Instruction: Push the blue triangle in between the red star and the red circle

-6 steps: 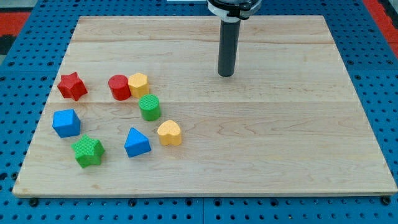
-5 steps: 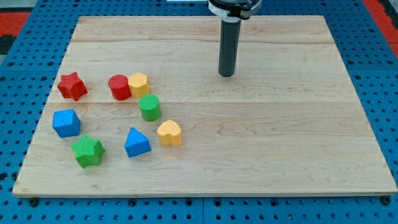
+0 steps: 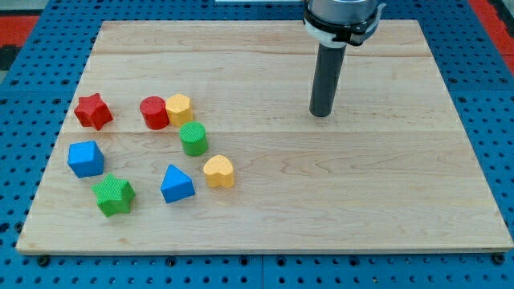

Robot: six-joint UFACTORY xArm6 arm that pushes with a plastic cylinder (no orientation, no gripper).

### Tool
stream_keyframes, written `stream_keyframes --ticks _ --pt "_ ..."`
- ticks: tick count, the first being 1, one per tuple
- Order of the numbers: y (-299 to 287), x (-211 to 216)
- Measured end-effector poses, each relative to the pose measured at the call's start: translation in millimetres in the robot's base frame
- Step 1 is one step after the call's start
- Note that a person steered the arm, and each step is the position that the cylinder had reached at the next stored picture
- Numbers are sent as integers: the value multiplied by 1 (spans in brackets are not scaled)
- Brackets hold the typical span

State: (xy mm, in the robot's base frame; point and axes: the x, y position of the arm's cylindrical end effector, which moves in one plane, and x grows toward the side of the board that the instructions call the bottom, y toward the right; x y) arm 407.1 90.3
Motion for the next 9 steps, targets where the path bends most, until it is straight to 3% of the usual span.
stream_keyframes --ticks 1,2,3,5,7,9 --pt "3 15" --pt "63 56" --pt "74 140" --pt "-58 159" --pt "-102 198" --pt "-175 140"
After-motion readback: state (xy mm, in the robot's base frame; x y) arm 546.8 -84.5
